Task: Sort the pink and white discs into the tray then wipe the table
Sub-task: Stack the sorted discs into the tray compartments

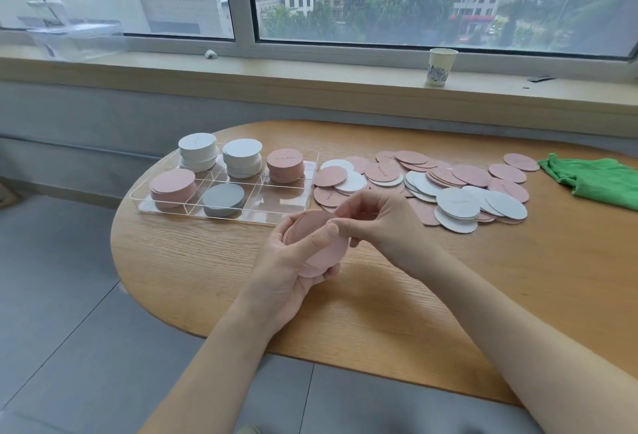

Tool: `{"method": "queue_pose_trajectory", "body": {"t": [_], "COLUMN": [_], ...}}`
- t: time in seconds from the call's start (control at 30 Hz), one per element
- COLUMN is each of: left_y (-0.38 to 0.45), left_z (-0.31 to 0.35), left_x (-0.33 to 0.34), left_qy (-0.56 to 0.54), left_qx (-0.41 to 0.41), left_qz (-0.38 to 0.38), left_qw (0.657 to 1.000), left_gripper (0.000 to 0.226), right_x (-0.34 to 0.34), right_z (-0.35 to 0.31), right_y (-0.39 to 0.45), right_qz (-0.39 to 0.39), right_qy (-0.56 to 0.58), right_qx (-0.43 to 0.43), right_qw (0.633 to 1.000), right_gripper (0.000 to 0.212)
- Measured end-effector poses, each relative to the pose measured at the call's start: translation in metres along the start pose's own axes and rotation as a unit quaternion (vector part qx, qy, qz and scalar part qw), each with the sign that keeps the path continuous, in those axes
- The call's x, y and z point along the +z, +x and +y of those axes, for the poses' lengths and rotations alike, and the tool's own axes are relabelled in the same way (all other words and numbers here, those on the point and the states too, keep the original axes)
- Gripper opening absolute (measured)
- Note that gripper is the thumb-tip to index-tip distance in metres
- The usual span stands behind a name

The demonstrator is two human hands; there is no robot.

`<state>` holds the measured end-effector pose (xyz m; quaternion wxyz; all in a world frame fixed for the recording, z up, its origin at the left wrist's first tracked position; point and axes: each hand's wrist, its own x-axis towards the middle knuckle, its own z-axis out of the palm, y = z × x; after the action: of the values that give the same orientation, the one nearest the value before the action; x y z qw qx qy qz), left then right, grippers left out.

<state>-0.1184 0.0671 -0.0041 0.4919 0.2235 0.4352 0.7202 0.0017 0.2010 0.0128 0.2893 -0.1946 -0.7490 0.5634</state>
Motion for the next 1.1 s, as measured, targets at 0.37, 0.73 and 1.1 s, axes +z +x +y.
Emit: {"method": "queue_pose_trajectory", "body": {"t": [0.37,0.73,1.1], "left_y": [-0.004,0.0,0.001], "left_z": [-0.002,-0.003,-0.003], "left_x": [-0.007,-0.016,-0.015], "left_qy": [-0.029,-0.022,-0.03], "left_qx": [-0.013,-0.019,-0.023], "left_qz": [0.013,0.0,0.003], "left_qw": [0.999,1.0,0.999], "left_gripper": [0.051,0.042,0.04], "right_x": [-0.022,-0.016,-0.019], "right_z": [0.02,0.057,0.045], "right_y": [0.051,0.139,0.123], "right_qz": [0.108,0.071,0.193], "right_qy": [-0.158,-0.409,-0.162], "right_qx": [0.0,0.081,0.082], "right_qw": [0.982,0.906,0.964], "right_gripper": [0.016,0.072,0.017]}}
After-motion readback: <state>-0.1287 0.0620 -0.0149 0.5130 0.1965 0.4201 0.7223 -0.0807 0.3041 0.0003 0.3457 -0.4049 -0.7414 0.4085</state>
